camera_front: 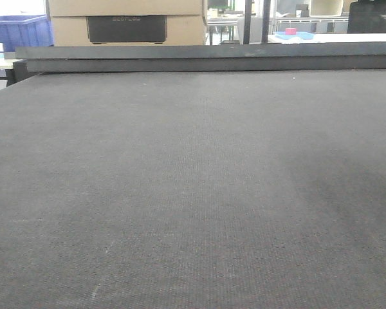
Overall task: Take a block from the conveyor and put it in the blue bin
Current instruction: 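Lift both held blocks up off the conveyor belt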
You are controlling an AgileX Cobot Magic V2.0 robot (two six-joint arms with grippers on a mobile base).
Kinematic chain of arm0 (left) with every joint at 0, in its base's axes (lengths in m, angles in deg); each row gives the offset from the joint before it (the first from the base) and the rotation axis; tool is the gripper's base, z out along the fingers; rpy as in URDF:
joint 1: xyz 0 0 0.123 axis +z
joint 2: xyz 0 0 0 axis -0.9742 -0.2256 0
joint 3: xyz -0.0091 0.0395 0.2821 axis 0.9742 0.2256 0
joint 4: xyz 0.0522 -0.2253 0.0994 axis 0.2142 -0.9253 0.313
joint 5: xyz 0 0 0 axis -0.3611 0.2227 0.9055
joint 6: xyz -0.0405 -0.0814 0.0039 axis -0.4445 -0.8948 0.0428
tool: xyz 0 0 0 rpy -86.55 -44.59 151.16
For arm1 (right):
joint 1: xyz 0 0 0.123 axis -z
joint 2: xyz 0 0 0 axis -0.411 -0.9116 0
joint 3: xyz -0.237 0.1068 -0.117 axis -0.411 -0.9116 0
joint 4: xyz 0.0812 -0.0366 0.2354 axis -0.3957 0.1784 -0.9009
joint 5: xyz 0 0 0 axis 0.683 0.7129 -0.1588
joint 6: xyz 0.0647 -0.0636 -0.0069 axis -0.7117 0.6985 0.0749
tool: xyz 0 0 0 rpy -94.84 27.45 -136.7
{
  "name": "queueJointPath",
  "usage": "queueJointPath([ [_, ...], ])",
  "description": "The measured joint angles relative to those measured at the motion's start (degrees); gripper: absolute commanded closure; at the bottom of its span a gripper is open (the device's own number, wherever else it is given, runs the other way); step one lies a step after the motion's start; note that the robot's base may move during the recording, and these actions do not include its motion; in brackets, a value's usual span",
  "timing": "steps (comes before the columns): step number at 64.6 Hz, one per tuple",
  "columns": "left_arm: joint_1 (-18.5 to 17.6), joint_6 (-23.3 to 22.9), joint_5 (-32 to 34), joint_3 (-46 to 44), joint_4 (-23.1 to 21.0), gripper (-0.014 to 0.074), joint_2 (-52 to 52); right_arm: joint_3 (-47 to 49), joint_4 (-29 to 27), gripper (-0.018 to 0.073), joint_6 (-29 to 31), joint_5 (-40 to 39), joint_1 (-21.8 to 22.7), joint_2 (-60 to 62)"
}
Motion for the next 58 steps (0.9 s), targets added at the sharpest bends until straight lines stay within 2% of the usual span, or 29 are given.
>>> queueJointPath([
  [25, 0.0, 0.0, 0.87, 0.0, 0.0, 0.0708, 12.08, 3.18, 9.31, 0.0718, 0.0, 0.0, 0.0, 12.74],
  [58, 0.0, 0.0, 2.36, 0.0, 0.0, 0.0708, 13.49, 3.53, 10.3, 0.0722, 0.0, -0.78, 0.0, 18.08],
])
